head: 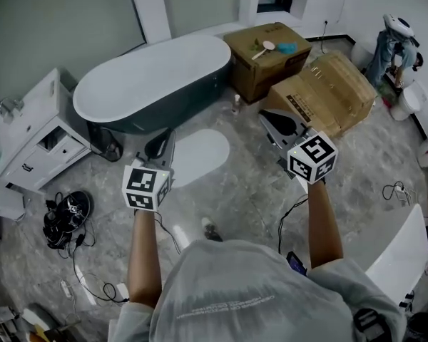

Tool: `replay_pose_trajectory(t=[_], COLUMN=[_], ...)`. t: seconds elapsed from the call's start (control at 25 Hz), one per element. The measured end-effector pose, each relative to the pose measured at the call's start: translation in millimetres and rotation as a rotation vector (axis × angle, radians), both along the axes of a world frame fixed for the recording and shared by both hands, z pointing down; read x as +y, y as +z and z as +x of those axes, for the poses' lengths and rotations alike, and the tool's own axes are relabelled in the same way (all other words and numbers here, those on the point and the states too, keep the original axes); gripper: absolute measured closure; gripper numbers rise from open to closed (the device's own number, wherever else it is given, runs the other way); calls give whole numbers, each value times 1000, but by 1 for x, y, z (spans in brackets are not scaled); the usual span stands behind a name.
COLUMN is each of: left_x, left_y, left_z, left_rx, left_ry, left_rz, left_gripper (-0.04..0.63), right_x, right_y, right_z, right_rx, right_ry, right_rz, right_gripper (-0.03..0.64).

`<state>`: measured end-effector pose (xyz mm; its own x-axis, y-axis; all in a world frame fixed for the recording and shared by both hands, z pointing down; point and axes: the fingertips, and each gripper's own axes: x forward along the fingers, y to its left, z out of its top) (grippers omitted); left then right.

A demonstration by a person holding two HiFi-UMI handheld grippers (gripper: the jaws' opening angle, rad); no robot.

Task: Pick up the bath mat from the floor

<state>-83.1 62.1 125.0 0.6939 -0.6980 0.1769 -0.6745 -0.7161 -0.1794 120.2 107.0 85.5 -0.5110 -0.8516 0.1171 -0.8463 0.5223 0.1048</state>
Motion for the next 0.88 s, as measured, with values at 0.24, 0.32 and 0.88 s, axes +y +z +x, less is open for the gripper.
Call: replay_pose_trajectory(t=[0.24,0.32,0.88], left_x=[-82,-104,-252], left_y=[10,13,72], left_z=[-2,0,65], left_rx=[3,9,-12], left_ry=[16,24,-21], left_rz=[-29,-38,-139], left_gripper=[575,575,577], right_x=[-80,-101,-273], right_y=[13,12,80], right_z=[-5,-2,75], right_rx=[-8,-29,-40], right_ry=[18,36,55], right_rz=[-26,-27,-144], right_gripper=[609,609,607])
